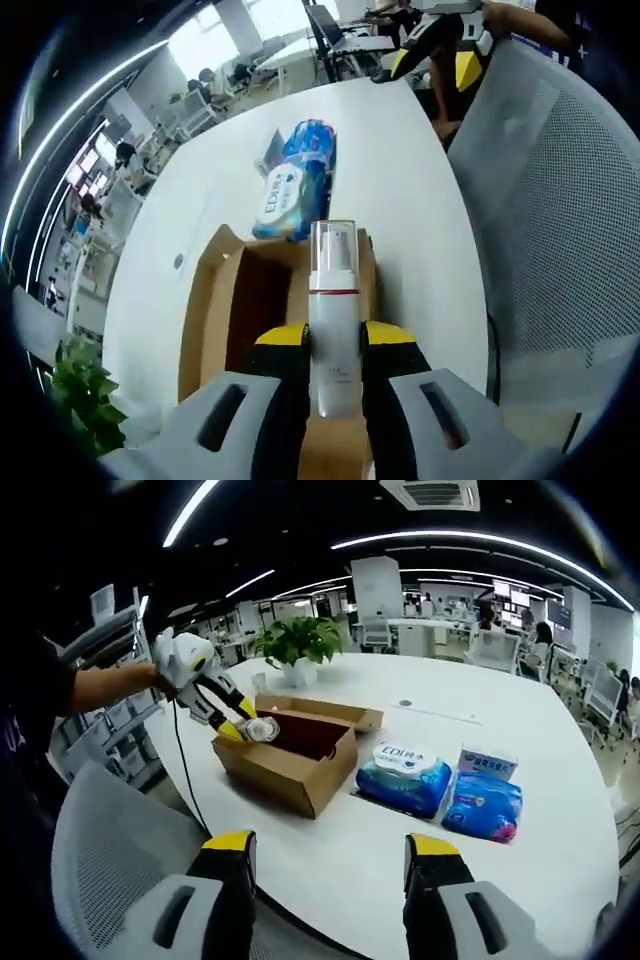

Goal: Operate the shoe box by opening the lid, removing the specified soft item, and placing it in the target area until the item is outside and the box remains undamaged.

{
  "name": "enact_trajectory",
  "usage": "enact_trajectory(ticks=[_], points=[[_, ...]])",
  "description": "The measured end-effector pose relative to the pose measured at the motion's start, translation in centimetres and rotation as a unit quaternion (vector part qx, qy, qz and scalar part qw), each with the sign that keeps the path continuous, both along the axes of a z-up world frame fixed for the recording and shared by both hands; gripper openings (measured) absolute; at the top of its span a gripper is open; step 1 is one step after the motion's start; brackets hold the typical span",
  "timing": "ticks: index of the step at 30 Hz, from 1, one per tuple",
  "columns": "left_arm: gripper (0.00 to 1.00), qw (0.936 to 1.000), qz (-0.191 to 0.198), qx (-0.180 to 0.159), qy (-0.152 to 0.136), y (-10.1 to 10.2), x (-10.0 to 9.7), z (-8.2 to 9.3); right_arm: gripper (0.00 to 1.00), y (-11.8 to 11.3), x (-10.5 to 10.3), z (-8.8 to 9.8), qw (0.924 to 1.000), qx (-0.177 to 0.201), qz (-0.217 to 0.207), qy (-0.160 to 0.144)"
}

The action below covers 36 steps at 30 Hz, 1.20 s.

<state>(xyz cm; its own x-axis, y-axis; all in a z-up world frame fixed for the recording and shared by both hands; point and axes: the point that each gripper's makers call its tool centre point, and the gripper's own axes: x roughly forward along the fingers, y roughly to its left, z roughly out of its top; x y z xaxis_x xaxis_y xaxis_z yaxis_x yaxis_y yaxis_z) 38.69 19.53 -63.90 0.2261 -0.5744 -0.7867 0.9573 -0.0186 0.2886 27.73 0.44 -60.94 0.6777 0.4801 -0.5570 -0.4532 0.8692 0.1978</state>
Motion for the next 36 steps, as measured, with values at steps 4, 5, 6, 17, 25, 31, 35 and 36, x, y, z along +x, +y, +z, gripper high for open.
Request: enact_trajectory(ticks=[4, 5, 6, 17, 25, 31, 35, 36], points=[[0.17, 0.9998, -0.013, -0.014, -0.01, -1.3, -1.0, 1.0, 0.53, 0.6, 0.3, 0.5, 0.9998, 0.018, -0.001, -0.001], [0.17, 0.9996, -0.016, -0.018, -0.011, -1.5, -1.1, 1.1, 0.53, 0.8, 0.4, 0.6, 0.9998, 0.019, 0.001, -0.002], [0.17, 0.9996, -0.019, -0.019, -0.011, -1.6, -1.2, 1.1, 0.53, 0.9, 0.4, 0.7, 0.9998, 0.02, 0.001, -0.002], [0.17, 0.9958, -0.047, -0.068, -0.038, -4.8, -2.8, 2.7, 0.47, 2.9, 1.0, 1.4, 0.9985, 0.054, 0.009, -0.004], [0.17, 0.9932, -0.063, -0.09, -0.037, -6.7, -4.1, 2.6, 0.42, 3.7, 1.7, 1.5, 0.9967, 0.08, -0.005, 0.009], [0.17, 0.9897, -0.088, -0.103, -0.045, -7.9, -5.1, 2.7, 0.37, 3.6, 2.4, 1.9, 0.9937, 0.108, -0.024, 0.016], [0.17, 0.9878, -0.1, -0.105, -0.057, -8.6, -5.3, 2.8, 0.36, 3.9, 2.5, 2.0, 0.9916, 0.125, -0.025, 0.023], [0.17, 0.987, -0.103, -0.107, -0.061, -8.8, -5.4, 2.9, 0.35, 4.0, 2.6, 2.0, 0.9912, 0.127, -0.026, 0.025]])
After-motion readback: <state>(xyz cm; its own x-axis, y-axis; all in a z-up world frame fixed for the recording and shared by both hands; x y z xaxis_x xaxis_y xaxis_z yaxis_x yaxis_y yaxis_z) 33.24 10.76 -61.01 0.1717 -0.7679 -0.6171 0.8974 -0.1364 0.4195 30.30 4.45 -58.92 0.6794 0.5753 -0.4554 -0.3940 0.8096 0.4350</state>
